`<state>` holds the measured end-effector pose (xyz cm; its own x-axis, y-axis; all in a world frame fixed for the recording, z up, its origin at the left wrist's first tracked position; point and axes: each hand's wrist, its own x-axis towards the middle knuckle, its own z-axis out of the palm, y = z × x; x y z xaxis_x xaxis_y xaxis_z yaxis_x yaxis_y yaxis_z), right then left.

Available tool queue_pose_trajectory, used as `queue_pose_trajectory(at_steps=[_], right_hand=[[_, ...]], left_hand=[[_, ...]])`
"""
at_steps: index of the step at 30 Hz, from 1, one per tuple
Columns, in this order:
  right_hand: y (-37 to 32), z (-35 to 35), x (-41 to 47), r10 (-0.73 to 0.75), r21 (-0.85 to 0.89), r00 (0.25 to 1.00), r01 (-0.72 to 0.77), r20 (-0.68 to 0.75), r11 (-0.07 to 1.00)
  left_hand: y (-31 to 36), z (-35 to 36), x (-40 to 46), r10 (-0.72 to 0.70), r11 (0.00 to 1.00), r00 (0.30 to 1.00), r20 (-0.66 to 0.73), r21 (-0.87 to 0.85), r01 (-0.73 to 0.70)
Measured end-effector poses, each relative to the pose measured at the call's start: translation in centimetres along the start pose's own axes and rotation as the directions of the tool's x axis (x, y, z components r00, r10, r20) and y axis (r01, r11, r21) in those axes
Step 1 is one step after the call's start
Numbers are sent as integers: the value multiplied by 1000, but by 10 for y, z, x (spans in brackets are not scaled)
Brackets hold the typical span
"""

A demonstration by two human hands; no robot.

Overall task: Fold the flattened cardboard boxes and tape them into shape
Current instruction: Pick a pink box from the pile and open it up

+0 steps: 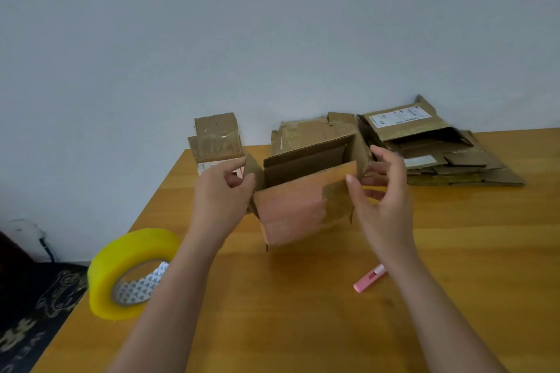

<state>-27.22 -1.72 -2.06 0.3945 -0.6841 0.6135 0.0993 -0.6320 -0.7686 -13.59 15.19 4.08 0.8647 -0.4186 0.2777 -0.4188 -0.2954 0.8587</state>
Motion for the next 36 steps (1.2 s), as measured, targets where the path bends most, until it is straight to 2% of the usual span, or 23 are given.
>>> queue_pose_trajectory(at_steps=[7, 14, 19, 22, 25, 29, 32, 34, 36], right_hand=[[-8, -3, -20, -94, -34, 990, 98, 110, 995], [-4, 0, -34, -34, -107, 976, 58, 213, 993], [-5, 1, -33, -62, -88, 974, 83, 217, 993], [-6, -1, -34, -118, -31, 975, 126, 188, 992], [-9, -1, -35, -157, 47, 974, 151, 166, 987], [-5, -2, -35, -202, 105, 963, 185, 178, 977], [-2, -2, -34, -183, 142, 973, 163, 143, 976], [-1, -2, -35, -183, 185, 972, 154, 147, 971], [-2, 0, -37, -164, 229, 968, 119, 192, 966]], left_hand=[[-16, -21, -33, -59, 998, 997, 51, 10, 59], [-12, -22, -37, -81, 996, 982, 170, -8, 83], [-2, -18, -31, -129, 989, 955, 267, 104, 105], [-1, -16, -25, -134, 964, 940, 314, 262, 49], [-2, -12, -17, -203, 968, 938, 281, 203, 149], [-1, -9, -11, -251, 964, 899, 358, 176, 199], [-7, -13, -6, -227, 973, 883, 411, 124, 193], [-9, -15, -3, -212, 976, 898, 385, 30, 218], [-9, -14, 1, -290, 939, 900, 325, -84, 333]])
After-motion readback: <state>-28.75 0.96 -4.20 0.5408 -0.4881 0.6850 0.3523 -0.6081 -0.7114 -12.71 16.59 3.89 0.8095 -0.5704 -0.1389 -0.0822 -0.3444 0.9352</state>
